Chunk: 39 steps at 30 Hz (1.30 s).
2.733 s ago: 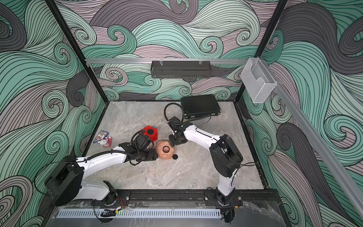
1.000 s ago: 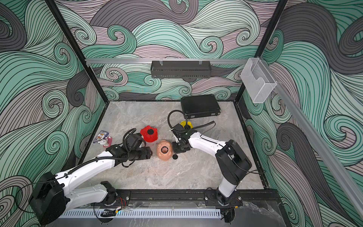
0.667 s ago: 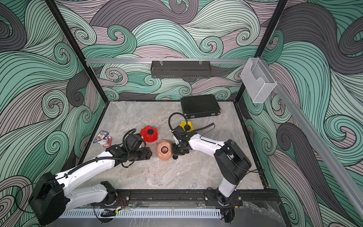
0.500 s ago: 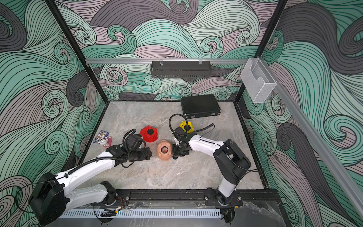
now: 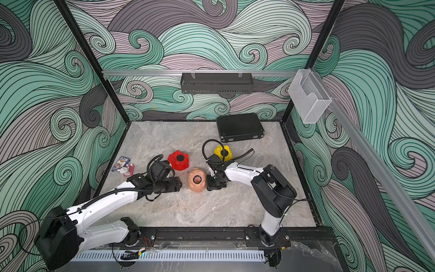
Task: Close piggy banks
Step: Move the knob to the center of the board, then pick up the knob at the center of the board.
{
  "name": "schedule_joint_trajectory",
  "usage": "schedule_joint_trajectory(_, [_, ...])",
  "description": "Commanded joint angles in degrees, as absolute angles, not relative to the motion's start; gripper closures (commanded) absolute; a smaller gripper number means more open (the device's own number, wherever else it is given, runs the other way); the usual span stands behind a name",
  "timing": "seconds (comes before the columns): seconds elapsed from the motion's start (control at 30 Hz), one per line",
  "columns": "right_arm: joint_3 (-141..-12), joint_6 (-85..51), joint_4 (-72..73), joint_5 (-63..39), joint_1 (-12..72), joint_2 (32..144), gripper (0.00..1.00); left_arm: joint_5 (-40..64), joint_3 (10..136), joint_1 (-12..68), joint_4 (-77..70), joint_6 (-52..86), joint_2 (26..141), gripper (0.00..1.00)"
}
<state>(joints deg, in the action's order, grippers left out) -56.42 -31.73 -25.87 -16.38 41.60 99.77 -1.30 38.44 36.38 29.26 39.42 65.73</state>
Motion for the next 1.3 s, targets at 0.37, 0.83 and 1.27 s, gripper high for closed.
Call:
schedule_joint_trajectory(0.37, [-55.5, -23.3, -36.1, -4.6, 40.6, 96.6, 0.78, -1.8, 38.6, 35.7, 30.6, 38.4, 65.1, 0.2])
schedule_joint_trajectory(0.83, [-55.8, -22.0, -37.5, 1.0, 41.2, 98.6, 0.81, -1.7, 38.0, 35.4, 30.7, 38.5, 64.2, 0.2])
schedule_joint_trajectory(1.27, [-56.2, -20.0, -38.9, 5.1, 41.5, 100.8, 0.89, -1.8, 37.0, 35.2, 29.5, 38.7, 63.7, 0.2])
